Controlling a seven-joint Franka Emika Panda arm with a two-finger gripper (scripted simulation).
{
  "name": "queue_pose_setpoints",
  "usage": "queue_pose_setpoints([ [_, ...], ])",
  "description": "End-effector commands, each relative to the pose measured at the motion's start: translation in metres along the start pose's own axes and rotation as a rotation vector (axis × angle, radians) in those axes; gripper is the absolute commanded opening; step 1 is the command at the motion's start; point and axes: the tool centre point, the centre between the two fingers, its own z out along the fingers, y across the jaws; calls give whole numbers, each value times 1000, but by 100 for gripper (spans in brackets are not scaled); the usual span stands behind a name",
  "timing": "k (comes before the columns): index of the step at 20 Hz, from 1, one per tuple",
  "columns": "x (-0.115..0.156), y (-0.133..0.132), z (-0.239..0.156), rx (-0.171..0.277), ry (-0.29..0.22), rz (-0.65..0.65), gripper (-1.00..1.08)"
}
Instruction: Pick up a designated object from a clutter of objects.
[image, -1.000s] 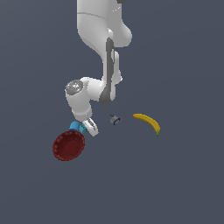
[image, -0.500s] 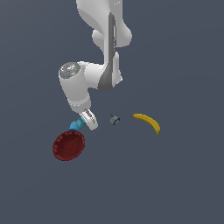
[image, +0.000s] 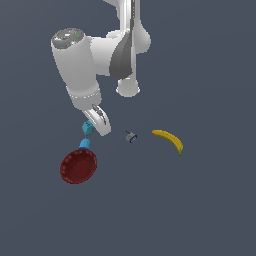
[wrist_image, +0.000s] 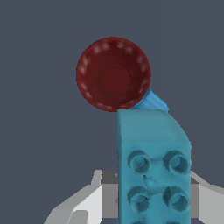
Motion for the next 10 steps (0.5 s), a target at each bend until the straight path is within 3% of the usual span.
queue_pose_setpoints([
  [1,0,-3,-26,-1,1,0,-100],
  [10,1,-18,-117,0,0,0,-100],
])
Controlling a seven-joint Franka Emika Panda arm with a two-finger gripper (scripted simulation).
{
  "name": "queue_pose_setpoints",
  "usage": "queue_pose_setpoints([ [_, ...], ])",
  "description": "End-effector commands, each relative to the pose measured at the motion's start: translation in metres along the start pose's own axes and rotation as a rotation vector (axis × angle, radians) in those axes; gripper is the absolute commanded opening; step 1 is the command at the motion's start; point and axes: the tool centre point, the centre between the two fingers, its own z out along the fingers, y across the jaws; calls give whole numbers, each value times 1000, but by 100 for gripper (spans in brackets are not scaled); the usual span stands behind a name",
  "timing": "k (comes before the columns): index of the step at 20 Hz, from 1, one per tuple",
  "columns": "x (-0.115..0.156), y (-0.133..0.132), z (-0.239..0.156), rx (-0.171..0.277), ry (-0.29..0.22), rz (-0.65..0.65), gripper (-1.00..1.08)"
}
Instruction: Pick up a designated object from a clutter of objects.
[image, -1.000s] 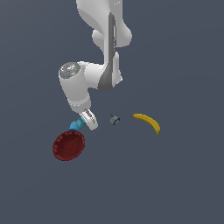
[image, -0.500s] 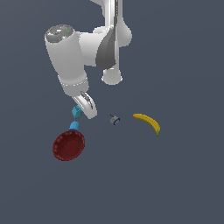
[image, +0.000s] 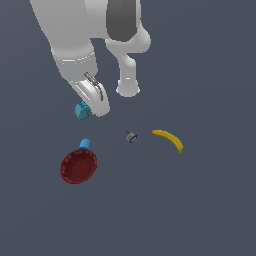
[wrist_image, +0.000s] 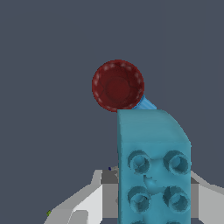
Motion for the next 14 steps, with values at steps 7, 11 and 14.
queue_pose_setpoints([
  [7,2,-13,-74,1,-1,-1,-100],
  [11,3,-17,-96,1,-1,-2,-100],
  [14,4,-20,-107,2,-1,-2,-100],
])
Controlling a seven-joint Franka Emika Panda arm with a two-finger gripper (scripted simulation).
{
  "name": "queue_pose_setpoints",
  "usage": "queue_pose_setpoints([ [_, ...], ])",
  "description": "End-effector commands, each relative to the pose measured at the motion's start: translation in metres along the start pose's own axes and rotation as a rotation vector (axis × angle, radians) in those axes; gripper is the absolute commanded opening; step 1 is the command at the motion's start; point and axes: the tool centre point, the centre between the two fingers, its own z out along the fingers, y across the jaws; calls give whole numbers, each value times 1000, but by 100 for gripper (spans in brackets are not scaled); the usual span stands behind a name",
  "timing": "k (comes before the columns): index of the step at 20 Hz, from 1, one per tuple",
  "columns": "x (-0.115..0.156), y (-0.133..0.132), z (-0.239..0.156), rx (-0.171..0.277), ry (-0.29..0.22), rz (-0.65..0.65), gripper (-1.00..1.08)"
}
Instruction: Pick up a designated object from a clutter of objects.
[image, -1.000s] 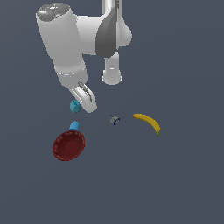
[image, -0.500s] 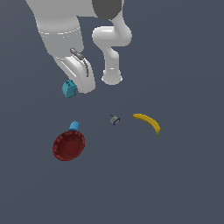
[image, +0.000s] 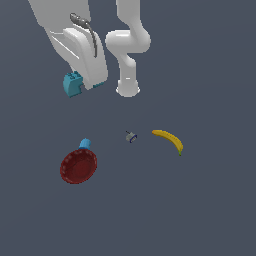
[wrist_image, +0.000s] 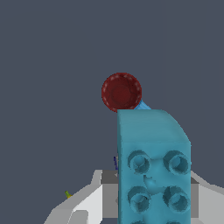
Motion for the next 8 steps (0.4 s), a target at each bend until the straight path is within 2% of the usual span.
queue_pose_setpoints([
  [1,1,-2,-9,0,0,0,-100],
  [8,2,-4,-17,0,0,0,-100],
])
